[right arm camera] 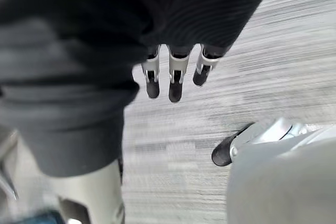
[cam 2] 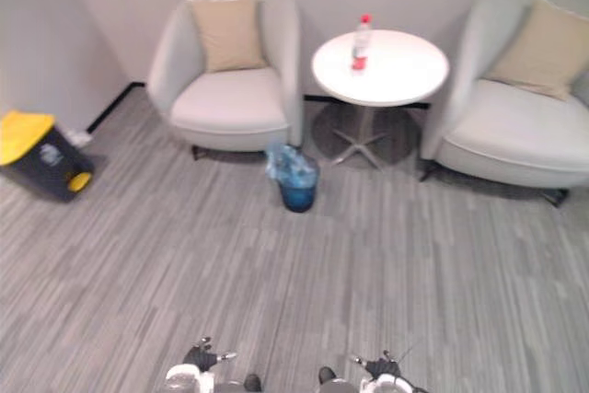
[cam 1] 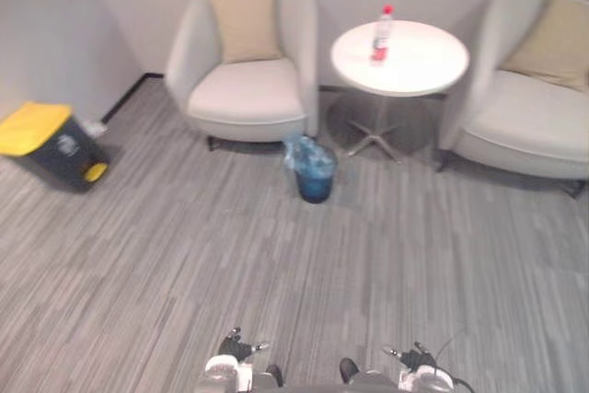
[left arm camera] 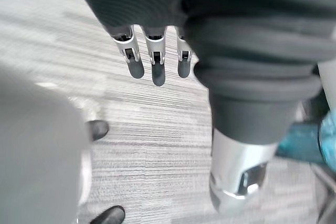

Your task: Organize the slippers on the shoe rack

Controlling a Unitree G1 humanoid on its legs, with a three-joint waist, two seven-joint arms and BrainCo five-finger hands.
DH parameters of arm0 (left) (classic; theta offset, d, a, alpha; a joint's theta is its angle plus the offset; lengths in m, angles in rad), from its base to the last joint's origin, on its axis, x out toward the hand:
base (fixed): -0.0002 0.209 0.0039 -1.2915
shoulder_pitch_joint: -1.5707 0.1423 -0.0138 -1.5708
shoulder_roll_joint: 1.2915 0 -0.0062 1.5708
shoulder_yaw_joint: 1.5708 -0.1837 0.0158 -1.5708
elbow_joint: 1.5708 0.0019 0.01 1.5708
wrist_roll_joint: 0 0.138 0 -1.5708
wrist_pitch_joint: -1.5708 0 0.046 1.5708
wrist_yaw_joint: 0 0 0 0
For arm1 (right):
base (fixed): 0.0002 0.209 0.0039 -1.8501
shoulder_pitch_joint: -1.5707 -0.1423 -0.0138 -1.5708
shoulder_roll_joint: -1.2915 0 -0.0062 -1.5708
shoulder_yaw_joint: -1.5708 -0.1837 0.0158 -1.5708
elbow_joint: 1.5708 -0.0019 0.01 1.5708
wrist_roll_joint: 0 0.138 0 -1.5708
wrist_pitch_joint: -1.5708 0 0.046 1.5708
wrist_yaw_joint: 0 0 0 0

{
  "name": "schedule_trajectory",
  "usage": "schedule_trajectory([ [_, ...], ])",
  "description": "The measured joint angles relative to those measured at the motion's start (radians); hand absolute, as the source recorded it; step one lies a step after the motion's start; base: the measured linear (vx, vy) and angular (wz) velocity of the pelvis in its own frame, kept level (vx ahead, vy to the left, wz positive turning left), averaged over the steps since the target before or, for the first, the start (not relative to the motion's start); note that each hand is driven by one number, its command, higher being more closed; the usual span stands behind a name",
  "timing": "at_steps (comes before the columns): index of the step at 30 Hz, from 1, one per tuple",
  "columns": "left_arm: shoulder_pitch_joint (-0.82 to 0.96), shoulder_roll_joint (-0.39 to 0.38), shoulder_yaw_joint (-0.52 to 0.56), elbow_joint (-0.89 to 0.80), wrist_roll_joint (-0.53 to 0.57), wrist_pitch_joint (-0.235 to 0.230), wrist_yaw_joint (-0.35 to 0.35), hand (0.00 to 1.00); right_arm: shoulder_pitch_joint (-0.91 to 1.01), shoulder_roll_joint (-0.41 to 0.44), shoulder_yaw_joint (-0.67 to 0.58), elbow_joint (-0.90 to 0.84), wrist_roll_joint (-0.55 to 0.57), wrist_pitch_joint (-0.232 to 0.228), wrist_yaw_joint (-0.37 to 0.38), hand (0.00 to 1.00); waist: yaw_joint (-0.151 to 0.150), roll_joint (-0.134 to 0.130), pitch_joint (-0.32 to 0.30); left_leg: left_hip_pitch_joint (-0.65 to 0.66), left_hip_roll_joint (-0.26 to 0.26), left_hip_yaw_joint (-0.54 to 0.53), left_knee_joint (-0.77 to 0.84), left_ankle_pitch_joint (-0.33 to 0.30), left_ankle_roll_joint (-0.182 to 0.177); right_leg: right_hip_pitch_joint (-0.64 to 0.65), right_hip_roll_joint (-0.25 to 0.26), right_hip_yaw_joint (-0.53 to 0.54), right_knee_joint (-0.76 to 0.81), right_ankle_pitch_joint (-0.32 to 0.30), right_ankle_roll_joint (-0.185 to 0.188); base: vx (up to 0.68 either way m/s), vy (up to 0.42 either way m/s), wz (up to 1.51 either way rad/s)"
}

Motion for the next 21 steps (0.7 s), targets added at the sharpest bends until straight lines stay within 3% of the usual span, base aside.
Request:
schedule_trajectory([
  [4,-0.015,0.002,-0.018,0.001,-0.001,-0.001,0.000,0.00,0.002,0.006,-0.023,0.000,0.000,0.004,0.000,0.00,-0.006,-0.003,-0.004,-0.001,-0.026,0.021,-0.026,0.009,0.014,-0.013,-0.028,-0.021,-0.049,0.031,0.015,0.06,0.059,-0.21],
  [8,-0.007,0.002,-0.013,0.003,0.000,0.000,-0.001,0.00,-0.002,0.007,-0.026,0.003,-0.001,0.009,0.000,0.00,-0.003,0.002,-0.005,0.006,-0.022,0.034,-0.029,0.009,0.014,-0.012,-0.018,-0.037,-0.077,0.065,0.019,0.05,-0.012,-0.25],
  [14,0.011,-0.006,0.051,0.011,-0.005,-0.001,-0.001,0.00,-0.002,-0.001,-0.027,0.005,-0.003,0.016,0.000,0.00,0.007,0.009,-0.005,0.036,-0.015,0.030,-0.022,0.009,0.015,-0.010,-0.001,-0.142,-0.078,0.102,-0.014,0.00,-0.034,-0.33],
  [21,0.047,-0.003,0.107,0.020,-0.032,0.000,0.000,0.00,0.012,-0.015,-0.063,0.006,-0.007,0.025,0.005,0.00,0.014,0.002,-0.006,0.036,-0.024,-0.010,-0.019,0.002,0.026,0.011,-0.029,-0.215,-0.127,0.114,-0.027,-0.11,-0.024,0.12],
])
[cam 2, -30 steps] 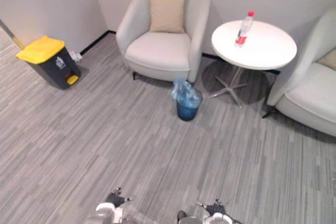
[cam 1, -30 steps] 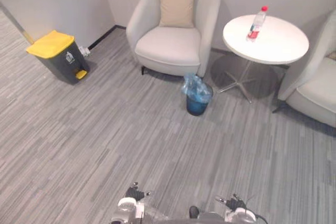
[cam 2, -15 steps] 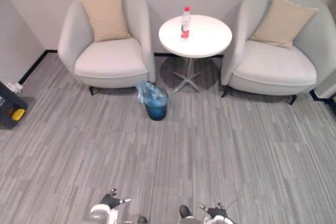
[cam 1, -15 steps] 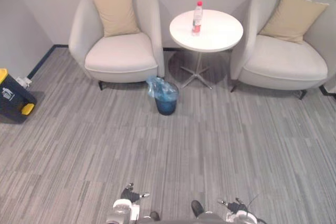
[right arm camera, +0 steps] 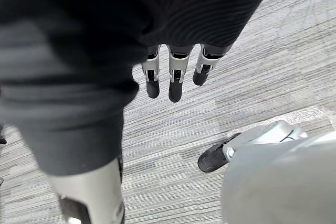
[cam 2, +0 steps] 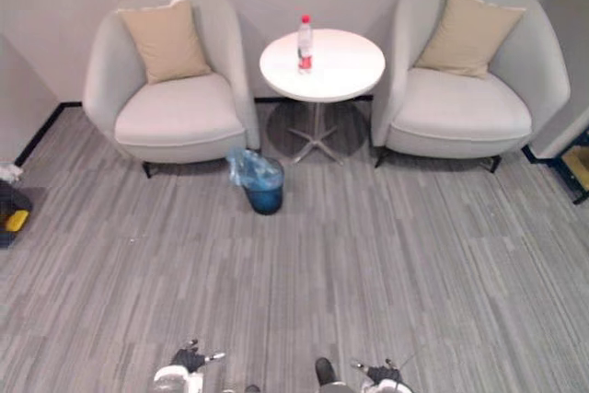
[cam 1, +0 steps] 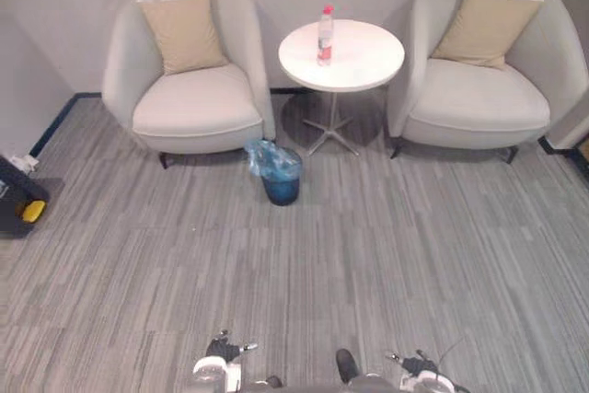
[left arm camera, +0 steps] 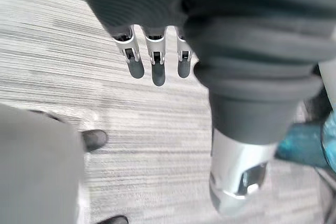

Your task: Organize the slippers on the shoe rack

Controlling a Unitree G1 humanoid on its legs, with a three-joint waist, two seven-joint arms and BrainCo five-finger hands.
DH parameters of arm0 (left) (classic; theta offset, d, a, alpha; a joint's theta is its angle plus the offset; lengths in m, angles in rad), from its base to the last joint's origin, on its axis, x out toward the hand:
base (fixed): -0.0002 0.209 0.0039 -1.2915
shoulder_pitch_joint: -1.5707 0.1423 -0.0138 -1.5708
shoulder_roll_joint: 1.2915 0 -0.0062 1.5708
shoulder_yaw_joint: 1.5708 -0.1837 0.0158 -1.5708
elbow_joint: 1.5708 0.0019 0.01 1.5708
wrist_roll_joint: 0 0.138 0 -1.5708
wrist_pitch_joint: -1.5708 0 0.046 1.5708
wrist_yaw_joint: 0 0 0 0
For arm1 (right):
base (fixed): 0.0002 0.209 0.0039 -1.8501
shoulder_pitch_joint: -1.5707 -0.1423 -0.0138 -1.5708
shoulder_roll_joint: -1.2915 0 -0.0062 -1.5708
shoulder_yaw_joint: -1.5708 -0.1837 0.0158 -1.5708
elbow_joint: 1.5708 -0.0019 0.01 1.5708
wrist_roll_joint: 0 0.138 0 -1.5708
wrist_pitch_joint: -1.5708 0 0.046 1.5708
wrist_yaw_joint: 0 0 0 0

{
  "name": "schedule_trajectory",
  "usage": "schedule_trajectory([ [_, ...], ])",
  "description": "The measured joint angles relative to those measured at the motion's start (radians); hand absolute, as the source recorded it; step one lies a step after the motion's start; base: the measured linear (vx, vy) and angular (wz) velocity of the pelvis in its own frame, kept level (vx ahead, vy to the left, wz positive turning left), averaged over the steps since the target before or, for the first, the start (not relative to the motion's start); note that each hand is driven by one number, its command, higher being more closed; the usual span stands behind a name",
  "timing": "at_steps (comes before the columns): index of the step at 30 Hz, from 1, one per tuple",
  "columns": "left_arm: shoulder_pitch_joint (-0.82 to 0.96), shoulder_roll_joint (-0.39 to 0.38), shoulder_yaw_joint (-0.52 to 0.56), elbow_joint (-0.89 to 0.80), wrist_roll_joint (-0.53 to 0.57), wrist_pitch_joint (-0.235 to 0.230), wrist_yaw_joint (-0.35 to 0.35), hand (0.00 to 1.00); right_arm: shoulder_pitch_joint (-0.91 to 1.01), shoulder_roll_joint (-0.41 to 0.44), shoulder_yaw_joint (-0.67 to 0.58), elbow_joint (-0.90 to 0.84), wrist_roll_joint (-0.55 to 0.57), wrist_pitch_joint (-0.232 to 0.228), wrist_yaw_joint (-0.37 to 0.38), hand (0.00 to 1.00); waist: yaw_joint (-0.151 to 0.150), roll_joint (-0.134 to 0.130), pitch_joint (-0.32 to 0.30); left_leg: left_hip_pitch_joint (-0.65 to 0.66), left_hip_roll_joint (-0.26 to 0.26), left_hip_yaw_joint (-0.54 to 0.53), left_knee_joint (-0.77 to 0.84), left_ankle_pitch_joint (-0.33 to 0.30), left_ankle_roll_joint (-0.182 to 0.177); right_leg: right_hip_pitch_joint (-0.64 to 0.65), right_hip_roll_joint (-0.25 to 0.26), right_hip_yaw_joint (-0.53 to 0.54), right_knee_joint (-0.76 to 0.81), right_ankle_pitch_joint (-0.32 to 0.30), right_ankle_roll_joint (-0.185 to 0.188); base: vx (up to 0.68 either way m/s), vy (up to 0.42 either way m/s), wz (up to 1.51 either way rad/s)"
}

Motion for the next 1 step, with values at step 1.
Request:
schedule_trajectory([
  [1,0.000,0.000,0.007,0.000,-0.007,0.000,0.001,0.00,0.004,-0.003,0.000,0.000,-0.003,0.001,0.001,0.00,0.000,-0.001,0.000,0.000,-0.003,-0.009,-0.003,0.002,-0.003,0.006,-0.004,-0.011,-0.007,-0.001,0.001,-0.06,-0.020,0.15],
])
